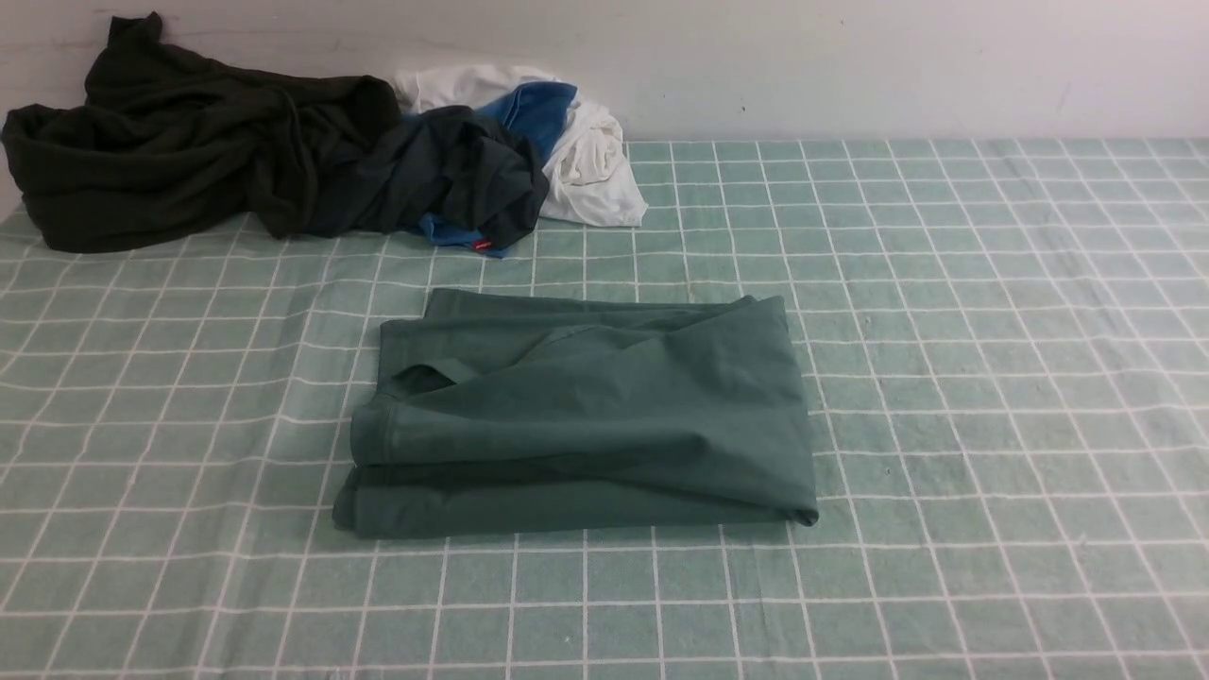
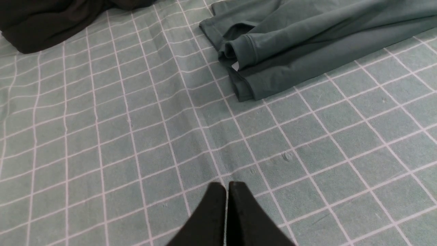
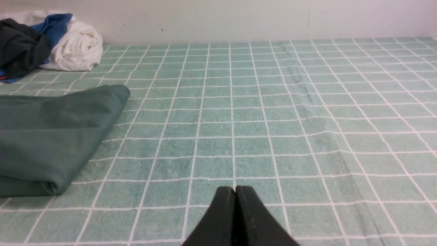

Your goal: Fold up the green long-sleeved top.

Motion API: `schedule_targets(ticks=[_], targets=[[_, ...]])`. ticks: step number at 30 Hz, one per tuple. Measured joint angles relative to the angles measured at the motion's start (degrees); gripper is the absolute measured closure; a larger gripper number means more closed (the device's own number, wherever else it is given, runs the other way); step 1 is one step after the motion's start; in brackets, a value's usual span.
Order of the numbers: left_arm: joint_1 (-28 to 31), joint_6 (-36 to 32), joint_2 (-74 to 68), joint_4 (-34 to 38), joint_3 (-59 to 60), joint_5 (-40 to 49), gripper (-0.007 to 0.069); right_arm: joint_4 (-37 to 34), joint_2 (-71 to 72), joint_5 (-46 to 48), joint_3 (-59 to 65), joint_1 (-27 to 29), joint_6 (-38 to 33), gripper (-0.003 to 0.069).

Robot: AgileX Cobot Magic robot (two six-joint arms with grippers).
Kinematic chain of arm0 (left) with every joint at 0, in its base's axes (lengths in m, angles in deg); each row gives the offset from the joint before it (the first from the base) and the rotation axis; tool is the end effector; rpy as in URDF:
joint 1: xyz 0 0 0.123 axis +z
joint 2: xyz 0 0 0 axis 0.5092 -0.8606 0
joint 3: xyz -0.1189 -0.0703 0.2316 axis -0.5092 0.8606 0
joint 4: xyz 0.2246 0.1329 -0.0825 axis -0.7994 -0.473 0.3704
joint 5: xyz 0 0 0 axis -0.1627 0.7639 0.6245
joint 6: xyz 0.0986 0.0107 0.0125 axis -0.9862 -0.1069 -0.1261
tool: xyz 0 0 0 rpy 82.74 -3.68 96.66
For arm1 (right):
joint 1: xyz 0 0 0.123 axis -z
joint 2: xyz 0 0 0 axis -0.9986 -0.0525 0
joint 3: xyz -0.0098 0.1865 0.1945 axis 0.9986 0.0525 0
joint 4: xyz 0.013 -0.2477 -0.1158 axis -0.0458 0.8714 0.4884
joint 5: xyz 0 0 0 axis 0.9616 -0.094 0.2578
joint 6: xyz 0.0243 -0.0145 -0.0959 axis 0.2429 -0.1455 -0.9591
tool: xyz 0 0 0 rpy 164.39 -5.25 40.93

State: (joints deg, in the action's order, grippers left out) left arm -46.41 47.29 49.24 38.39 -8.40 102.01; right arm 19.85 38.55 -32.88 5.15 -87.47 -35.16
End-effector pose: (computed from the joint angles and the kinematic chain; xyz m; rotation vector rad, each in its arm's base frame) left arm 0.0319 -0.0027 0.2982 0.4084 2.0258 -0.0096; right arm 0.0998 -0.0008 0.1716 0.0938 1.8412 0.0600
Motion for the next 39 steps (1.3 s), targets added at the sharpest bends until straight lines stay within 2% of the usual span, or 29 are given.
schedule_targets(ticks=[25, 31, 35, 36, 39], targets=[[0.0, 0.0, 0.0, 1.0, 1.3, -1.7, 0.0627, 0.0, 0.0, 0.1, 0.0, 0.0, 0.0, 0.0672], [2.5, 0.0, 0.0, 3.9, 9.3, -24.3, 0.0627, 0.0, 0.0, 0.1, 0.0, 0.0, 0.0, 0.0672], [9.1, 0.0, 0.0, 3.9, 20.5, -43.4, 0.0627, 0.0, 0.0, 0.1, 0.0, 0.0, 0.0, 0.0672], [9.1, 0.0, 0.0, 3.9, 20.5, -44.7, 0.0627, 0.0, 0.0, 0.1, 0.0, 0.0, 0.0, 0.0672], [14.2, 0.6, 1.1, 3.9, 29.2, -51.2, 0.0627, 0.0, 0.0, 0.1, 0.0, 0.0, 0.0, 0.0672]])
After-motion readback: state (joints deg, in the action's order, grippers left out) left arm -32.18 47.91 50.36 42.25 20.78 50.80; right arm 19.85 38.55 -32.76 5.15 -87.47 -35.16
